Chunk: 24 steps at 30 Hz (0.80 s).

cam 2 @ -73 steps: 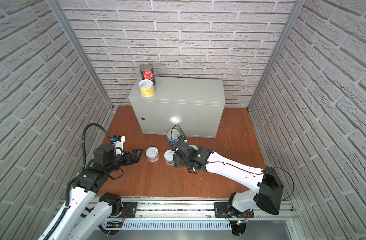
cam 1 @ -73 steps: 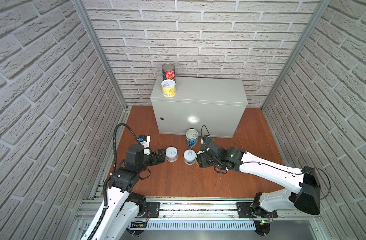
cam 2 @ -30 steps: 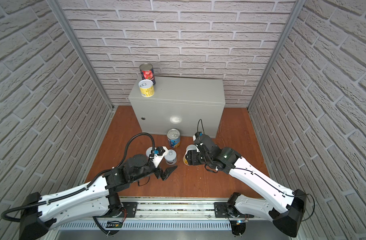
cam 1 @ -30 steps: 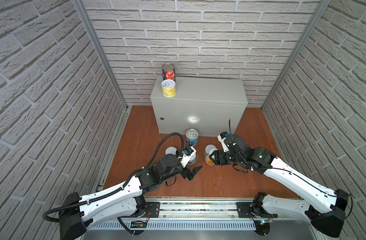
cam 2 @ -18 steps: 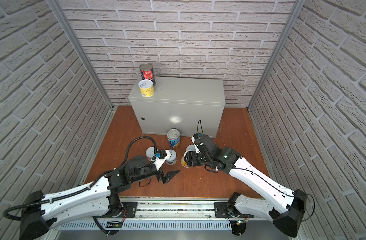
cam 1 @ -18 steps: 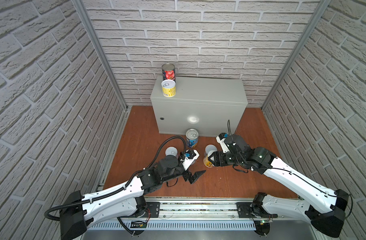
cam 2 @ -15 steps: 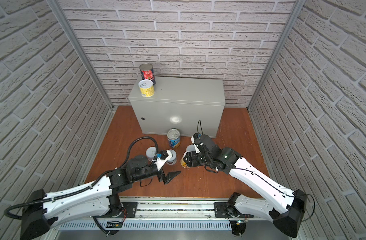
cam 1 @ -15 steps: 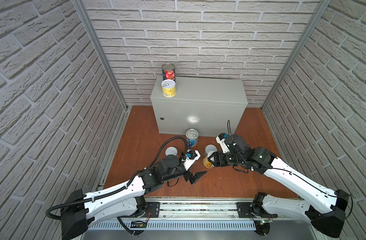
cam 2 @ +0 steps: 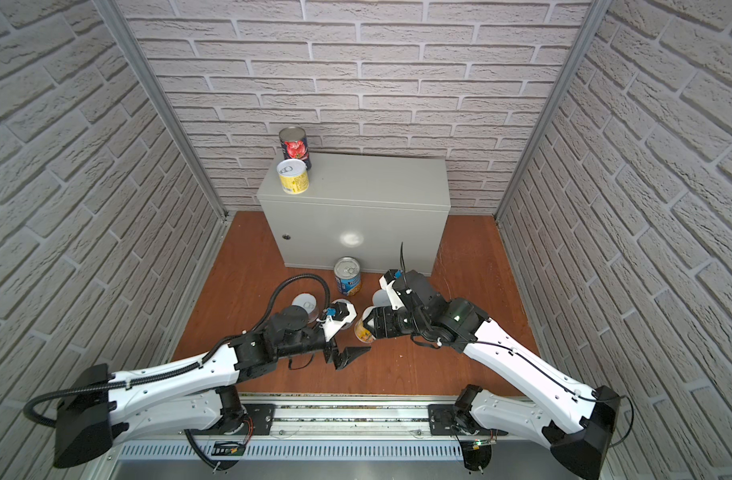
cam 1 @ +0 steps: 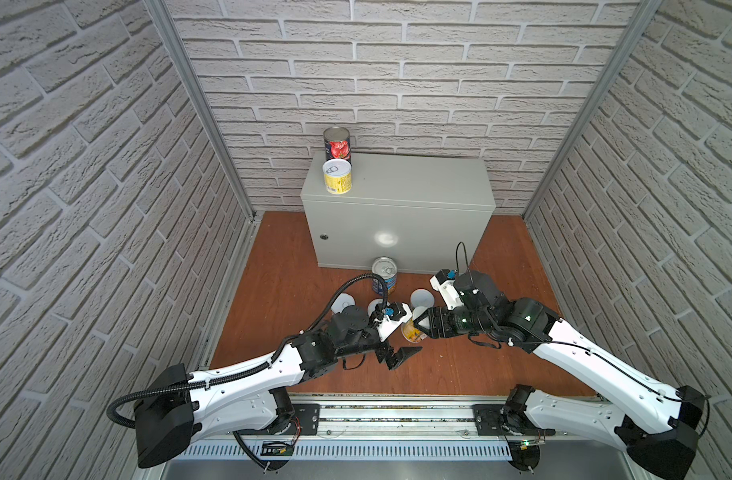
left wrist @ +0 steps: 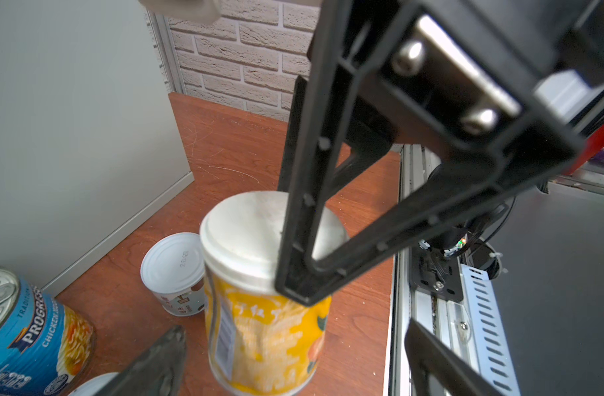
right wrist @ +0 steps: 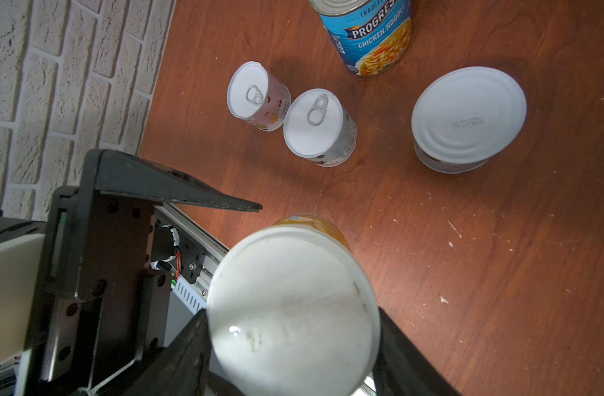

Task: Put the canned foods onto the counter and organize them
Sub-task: 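Grasp the held yellow can with the left gripper beside the right gripper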

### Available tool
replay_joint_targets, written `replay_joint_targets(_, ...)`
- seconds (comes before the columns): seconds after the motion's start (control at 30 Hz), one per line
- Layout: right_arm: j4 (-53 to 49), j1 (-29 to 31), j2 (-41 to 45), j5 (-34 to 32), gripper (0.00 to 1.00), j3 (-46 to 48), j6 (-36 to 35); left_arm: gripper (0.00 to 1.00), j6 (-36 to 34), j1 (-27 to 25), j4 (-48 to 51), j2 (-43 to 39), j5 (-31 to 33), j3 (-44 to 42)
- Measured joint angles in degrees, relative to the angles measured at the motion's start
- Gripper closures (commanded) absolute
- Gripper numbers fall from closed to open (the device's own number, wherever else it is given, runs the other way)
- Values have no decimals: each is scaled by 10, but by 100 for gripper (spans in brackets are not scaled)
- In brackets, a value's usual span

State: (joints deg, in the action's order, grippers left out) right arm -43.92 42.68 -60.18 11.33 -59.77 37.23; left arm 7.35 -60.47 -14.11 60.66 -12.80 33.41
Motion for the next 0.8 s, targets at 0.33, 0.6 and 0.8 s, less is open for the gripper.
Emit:
replay_joint_targets(0.33,31,-1,7,38,39,19,15,5,-1,0,-13,8,-9,0)
replay_joint_targets(0.6,52,-5,14,57,39,24,31,8,-1,0,-24,12,-8,0)
replay_joint_targets(0.8,71,-9,18,81,39,37,44,21,0,0,-30,12,-1,0)
